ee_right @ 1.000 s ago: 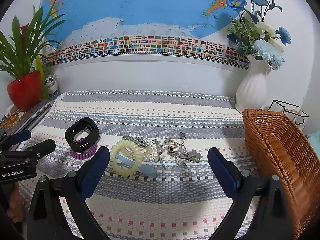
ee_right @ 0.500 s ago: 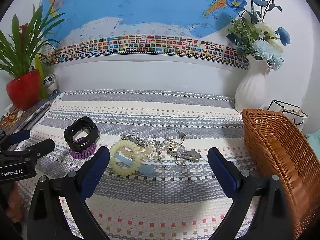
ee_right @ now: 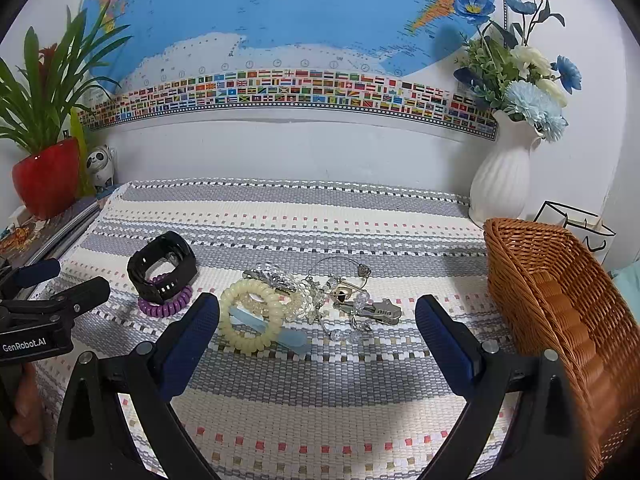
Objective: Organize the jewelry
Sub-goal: 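Move both tools toward the jewelry on the striped mat, then grasp the black smartwatch with left tool while right tool grasps cream coil bracelet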
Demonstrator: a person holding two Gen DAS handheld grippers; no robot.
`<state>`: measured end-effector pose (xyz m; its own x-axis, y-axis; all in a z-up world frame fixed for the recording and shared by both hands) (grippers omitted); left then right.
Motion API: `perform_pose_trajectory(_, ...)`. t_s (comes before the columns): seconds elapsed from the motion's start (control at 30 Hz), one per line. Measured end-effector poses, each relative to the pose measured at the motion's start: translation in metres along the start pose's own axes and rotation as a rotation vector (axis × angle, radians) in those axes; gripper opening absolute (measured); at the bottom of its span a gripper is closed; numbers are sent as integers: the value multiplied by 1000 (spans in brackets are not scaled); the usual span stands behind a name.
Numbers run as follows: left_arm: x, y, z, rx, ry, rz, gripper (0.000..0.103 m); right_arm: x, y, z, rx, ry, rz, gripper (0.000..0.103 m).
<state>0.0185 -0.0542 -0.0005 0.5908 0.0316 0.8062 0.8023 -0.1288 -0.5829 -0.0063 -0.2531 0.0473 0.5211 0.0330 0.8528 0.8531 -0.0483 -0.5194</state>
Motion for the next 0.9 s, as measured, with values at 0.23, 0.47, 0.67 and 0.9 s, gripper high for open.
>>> perform_pose_trajectory(0.23,1,-3,3,-5,-5,-19,101,1,-2,-8,24,43,-4,99)
perform_pose_trajectory(0.47,4,-5,9,-98,-28,68,86,0,3,-26,110,111,68,89)
perform_pose_trajectory(0.67,25,4,11,-250,-92,220,69,1,-3,-43,169,117,130,74)
perform_pose_trajectory(0.9,38,36,2,-240,-87,291,56,-5,9,-56,320,224,283,52)
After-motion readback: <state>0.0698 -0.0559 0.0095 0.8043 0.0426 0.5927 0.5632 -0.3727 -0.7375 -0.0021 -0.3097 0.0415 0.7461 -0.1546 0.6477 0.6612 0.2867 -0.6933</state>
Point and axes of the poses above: each gripper's, at about its wrist camera, not at the fingertips, and y roughly the way its jaws point, z to its left, x to its top, the point moved 5 cm from there along y, roughly the way its jaws point, and after that the axes turned 3 degrees about -z, right-handed, at the moved point
